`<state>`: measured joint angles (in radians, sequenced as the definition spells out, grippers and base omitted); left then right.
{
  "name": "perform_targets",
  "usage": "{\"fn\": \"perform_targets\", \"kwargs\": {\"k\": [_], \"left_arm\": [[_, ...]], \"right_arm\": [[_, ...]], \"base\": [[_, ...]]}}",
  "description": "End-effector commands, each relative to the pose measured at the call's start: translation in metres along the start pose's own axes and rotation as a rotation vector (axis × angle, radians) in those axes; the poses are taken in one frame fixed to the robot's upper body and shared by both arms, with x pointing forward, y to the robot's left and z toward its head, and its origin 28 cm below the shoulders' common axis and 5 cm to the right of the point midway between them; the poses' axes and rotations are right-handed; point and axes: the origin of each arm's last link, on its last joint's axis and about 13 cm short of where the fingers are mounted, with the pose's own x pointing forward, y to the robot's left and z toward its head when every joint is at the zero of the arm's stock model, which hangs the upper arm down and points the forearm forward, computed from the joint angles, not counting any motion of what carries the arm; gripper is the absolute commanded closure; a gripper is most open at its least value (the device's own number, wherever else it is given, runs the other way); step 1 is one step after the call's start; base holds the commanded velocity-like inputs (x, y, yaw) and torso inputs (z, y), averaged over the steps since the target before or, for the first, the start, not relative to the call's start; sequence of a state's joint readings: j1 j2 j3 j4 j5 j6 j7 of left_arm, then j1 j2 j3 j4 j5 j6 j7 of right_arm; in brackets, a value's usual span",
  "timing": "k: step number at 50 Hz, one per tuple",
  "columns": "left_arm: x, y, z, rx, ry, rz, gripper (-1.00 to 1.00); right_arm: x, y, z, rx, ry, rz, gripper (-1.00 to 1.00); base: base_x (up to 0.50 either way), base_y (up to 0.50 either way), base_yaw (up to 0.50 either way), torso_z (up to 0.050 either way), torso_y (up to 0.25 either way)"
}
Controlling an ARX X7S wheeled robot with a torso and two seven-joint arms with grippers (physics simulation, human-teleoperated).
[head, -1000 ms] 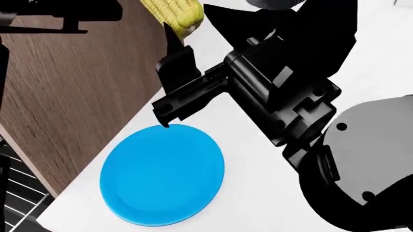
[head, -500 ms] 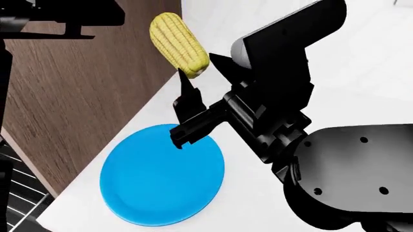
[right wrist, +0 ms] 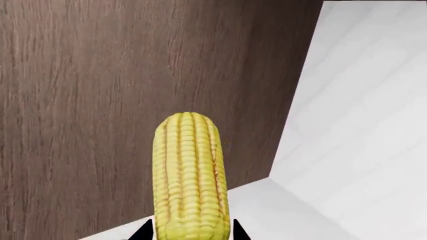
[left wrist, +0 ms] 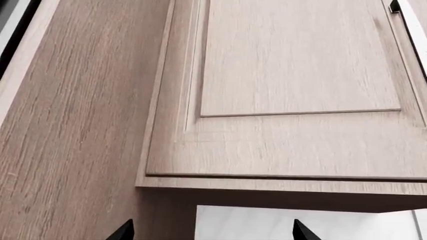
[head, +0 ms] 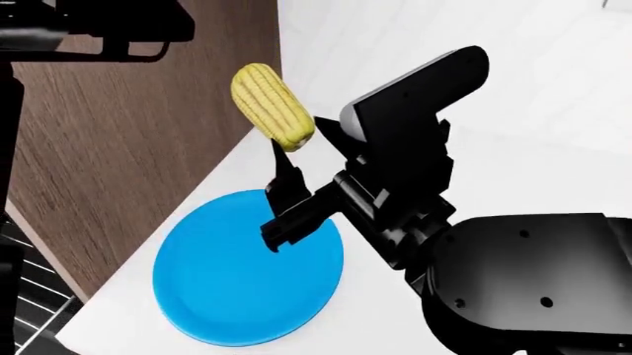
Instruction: Pick the corn from the oven and place it on the plate on the counter.
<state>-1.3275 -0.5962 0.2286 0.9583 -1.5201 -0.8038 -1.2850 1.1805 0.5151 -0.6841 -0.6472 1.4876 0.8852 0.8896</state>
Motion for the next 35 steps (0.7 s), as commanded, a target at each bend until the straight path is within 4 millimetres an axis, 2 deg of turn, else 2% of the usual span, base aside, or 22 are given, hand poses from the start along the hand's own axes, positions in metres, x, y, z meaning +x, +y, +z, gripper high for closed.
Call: {"fn": "perform_targets", "kwargs": {"k": [1,15,35], "left_arm": [[-0.001,0.000,0.000,-0.002,0.001,0.001,-1.00],[-0.002,0.000,-0.001,-0.005,0.003,0.001,-1.00],[-0.001,-0.001,0.000,-0.006,0.004,-0.004,-1.00]], "right_arm": [[0.000,0.006,-0.018,0.016,0.040,0.023,1.00],[0.000,0.009,-0.023,0.032,0.056,0.033,1.00],[0.002,0.013,-0.045,0.055,0.120,0.047,1.00]], "base": [[0.00,0.00,0.00,0.000,0.000],[0.00,0.00,0.00,0.000,0.000],[0.00,0.00,0.00,0.000,0.001]]}}
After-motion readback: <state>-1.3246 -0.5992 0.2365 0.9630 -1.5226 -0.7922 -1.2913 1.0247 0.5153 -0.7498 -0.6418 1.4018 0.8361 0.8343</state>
